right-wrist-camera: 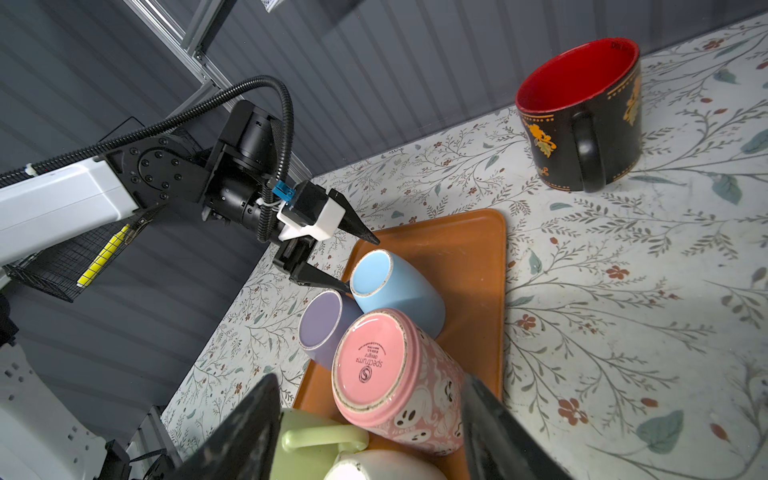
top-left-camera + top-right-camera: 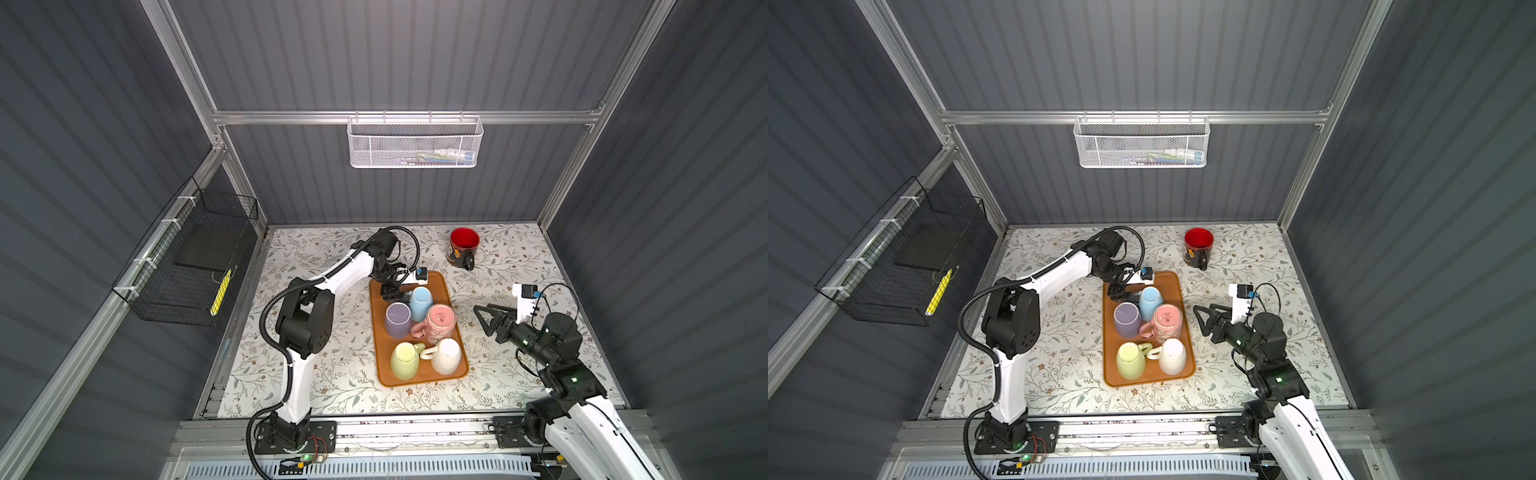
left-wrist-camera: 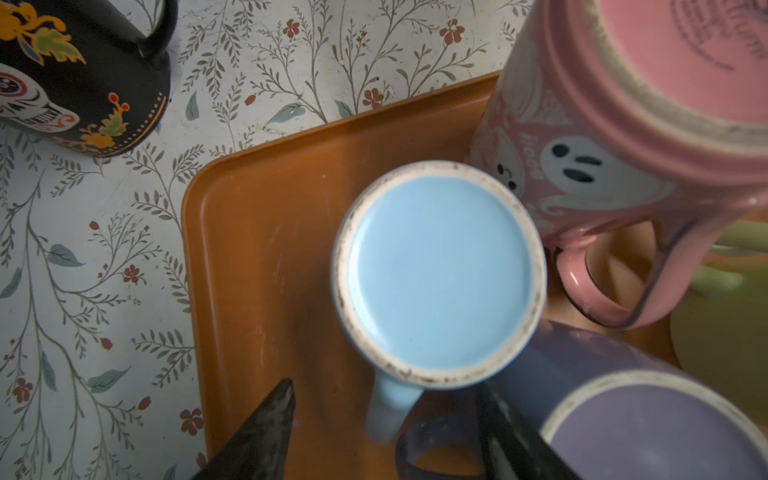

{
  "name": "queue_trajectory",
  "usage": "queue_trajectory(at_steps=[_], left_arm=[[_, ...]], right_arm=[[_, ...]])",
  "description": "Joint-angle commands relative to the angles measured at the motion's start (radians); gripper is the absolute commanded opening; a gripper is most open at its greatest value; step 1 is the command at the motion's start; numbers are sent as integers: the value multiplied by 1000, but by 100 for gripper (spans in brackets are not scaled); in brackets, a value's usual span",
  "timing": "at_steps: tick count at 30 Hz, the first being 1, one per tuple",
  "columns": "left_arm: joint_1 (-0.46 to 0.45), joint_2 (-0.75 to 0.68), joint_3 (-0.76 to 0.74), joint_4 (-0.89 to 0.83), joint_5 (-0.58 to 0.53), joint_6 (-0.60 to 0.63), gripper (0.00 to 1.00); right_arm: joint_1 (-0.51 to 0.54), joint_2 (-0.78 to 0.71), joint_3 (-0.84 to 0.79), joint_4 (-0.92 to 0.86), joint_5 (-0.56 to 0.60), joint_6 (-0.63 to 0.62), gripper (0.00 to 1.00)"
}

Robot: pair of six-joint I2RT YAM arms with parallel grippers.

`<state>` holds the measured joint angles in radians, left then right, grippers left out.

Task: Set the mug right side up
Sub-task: 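Position the left gripper above the light blue mug on the tray, then lower the left gripper onto the light blue mug's base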

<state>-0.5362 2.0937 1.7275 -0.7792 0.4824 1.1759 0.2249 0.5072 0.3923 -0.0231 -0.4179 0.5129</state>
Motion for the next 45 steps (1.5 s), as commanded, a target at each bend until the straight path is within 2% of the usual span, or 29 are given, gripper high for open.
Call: queue_trajectory(at_steps=[1, 24, 29, 34, 40, 45], left_arm=[[-10, 22, 21, -53, -3, 21, 69], [-36, -46, -78, -14, -39, -19, 44], [-42, -75, -125, 37, -40, -42, 33], [-45, -92, -163, 94, -75, -84, 20], [-45, -94, -177, 126, -94, -151, 13], [-48, -115, -214, 203, -107, -234, 10]], right_arm=[[-2, -10, -11, 5, 11, -4, 69], [-2, -22, -12, 0, 6, -1, 68], [-2, -27, -12, -1, 10, -2, 68], [-2, -27, -14, -1, 12, -1, 68], [-2, -27, -13, -1, 14, -1, 69], [-2, -26, -14, 0, 16, 1, 68]])
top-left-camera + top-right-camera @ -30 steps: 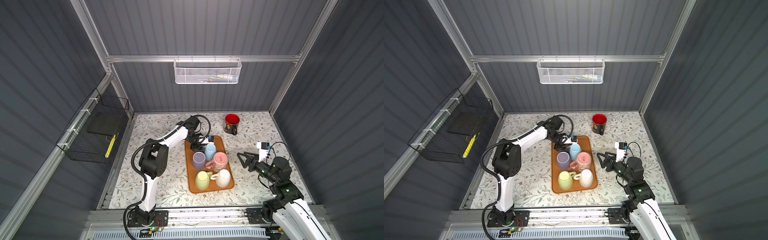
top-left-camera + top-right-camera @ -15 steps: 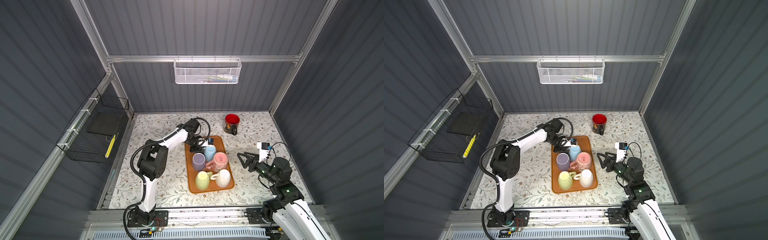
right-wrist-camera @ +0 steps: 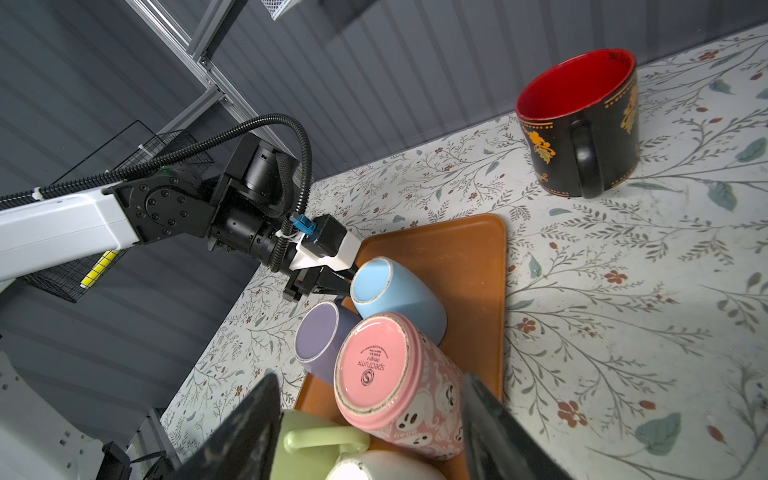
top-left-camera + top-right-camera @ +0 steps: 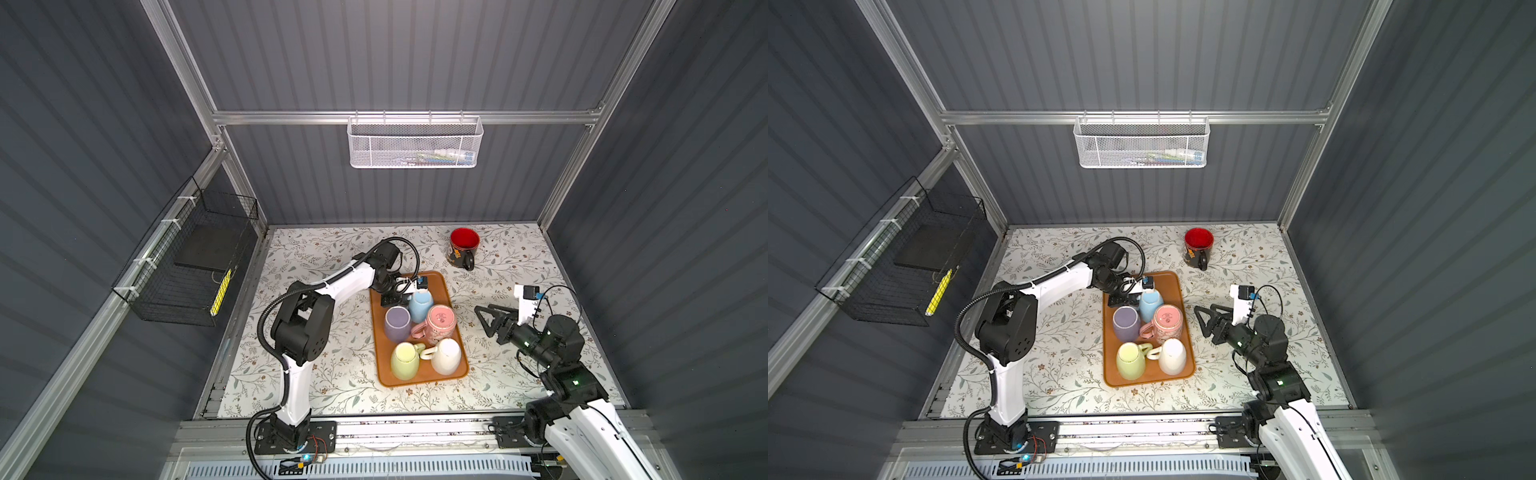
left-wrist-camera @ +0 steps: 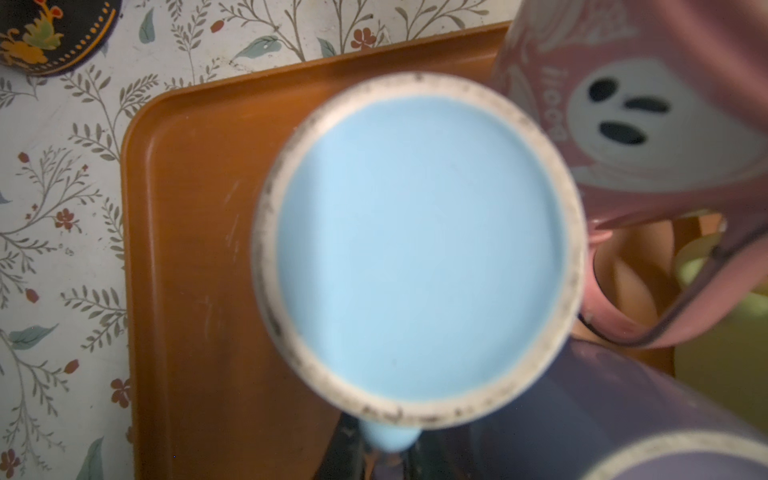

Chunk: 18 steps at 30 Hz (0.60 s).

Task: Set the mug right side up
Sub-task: 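Lower the left gripper onto the light blue mug's base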

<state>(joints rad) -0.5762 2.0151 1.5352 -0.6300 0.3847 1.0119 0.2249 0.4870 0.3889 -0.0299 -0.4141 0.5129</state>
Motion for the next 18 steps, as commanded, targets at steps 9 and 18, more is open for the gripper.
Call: queue_trajectory(at_steps=[9, 18], left_arm=[[-38, -46, -46, 149, -93, -222, 9], [-71, -13, -8, 143, -194, -331, 12]], right_arm=[[-3, -4, -13, 8, 13, 1, 69], [-2, -5, -12, 5, 15, -1, 69]])
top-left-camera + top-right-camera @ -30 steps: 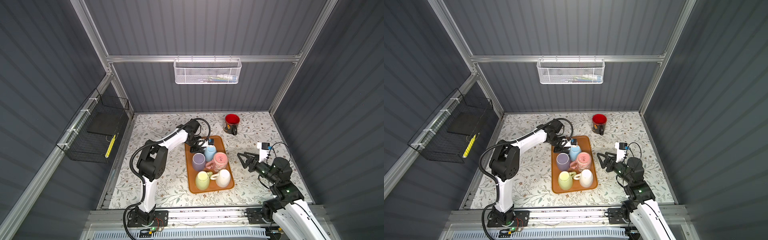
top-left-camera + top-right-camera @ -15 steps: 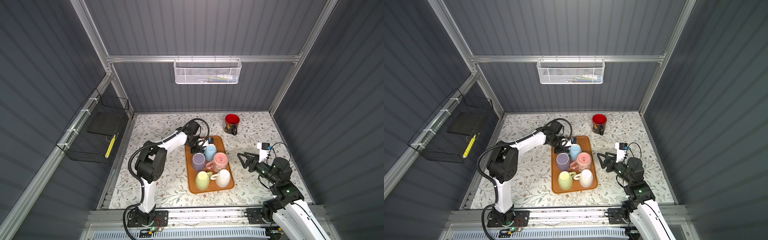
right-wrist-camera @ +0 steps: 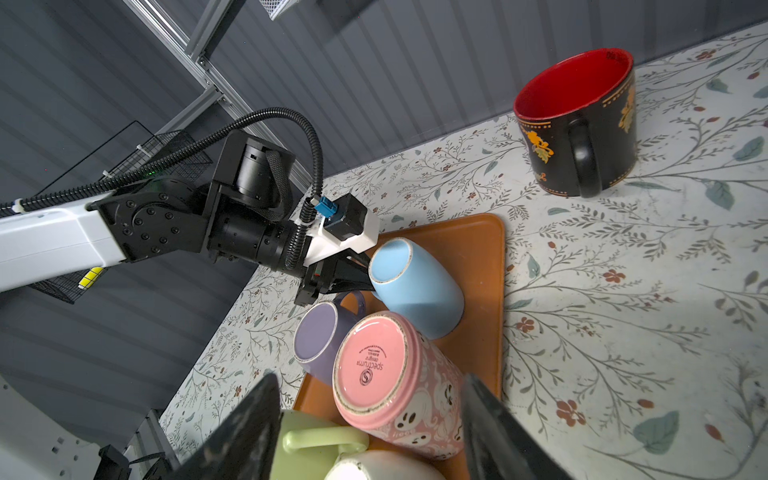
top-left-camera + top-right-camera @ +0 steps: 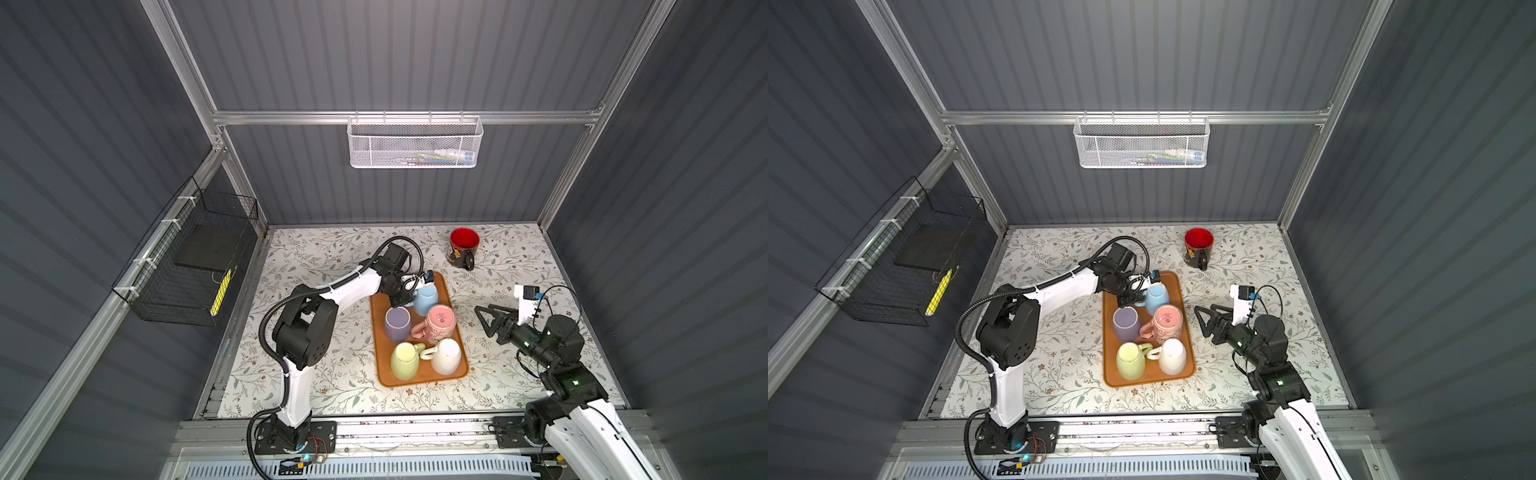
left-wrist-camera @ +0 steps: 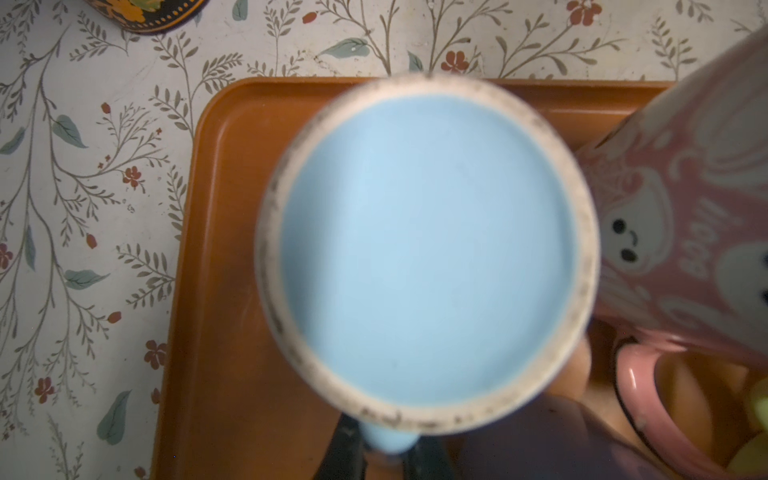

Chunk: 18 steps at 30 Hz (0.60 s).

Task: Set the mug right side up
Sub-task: 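Lower the left gripper onto the light blue mug's base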

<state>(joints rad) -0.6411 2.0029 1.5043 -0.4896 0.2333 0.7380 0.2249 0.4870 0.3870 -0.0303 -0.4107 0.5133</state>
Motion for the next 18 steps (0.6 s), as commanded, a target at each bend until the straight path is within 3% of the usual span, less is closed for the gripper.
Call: queue_trajectory(at_steps=[1, 7, 18], left_arm=[[-6, 1, 27, -2, -47, -65, 14], [-8, 10, 68, -76, -41, -72, 39], [-12, 74, 179, -238, -28, -29, 43]], right_arm=[[-3, -7, -10, 6, 11, -1, 69], [-2, -8, -9, 5, 11, -1, 68], [-2, -15, -9, 1, 17, -4, 69]])
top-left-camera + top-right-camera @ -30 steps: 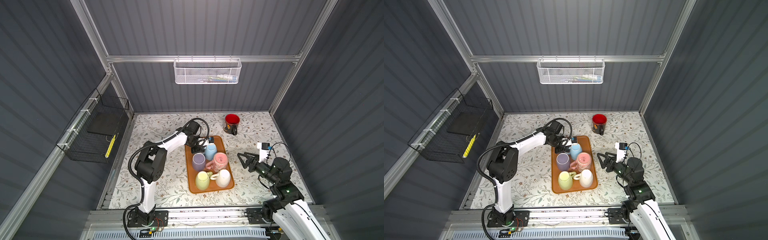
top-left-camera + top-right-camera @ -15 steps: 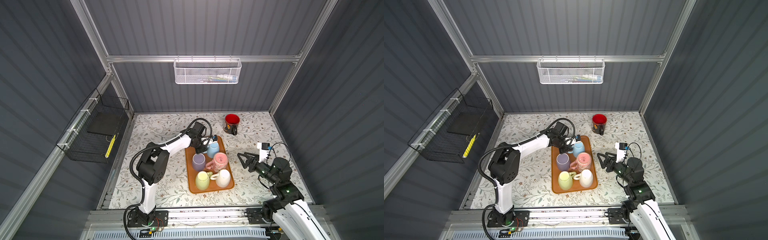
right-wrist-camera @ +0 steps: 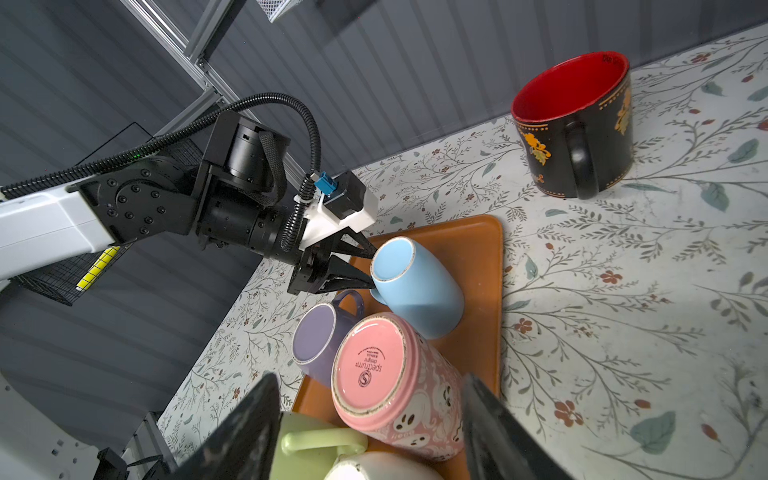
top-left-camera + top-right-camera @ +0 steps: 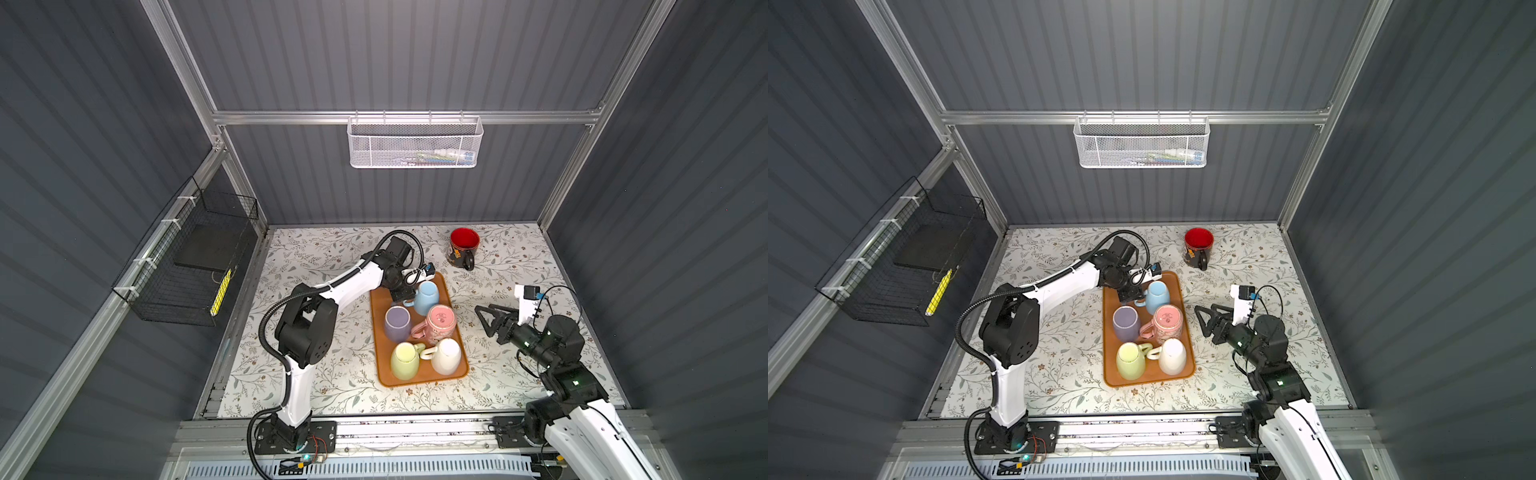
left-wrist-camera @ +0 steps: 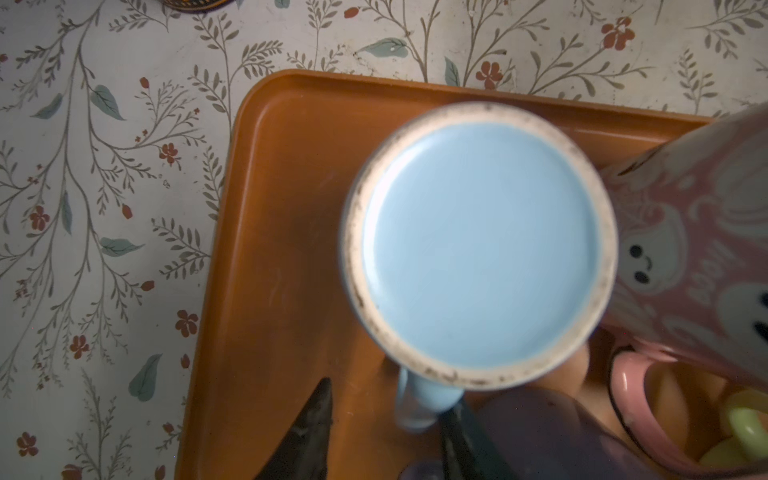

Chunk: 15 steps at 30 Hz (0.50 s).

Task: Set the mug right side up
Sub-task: 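Lower the left gripper onto the light blue mug's base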

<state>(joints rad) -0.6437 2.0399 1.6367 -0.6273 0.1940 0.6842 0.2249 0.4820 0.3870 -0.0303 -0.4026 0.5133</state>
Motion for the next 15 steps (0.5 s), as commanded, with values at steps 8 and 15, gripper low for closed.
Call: queue_trajectory(at_steps=[8, 15], left_arm=[[-25, 91, 111, -187, -21, 45, 42], [-31, 106, 131, -175, -44, 30, 39]], right_arm=[[-2, -11, -8, 0, 8, -3, 69], [-2, -12, -9, 0, 9, -4, 69]])
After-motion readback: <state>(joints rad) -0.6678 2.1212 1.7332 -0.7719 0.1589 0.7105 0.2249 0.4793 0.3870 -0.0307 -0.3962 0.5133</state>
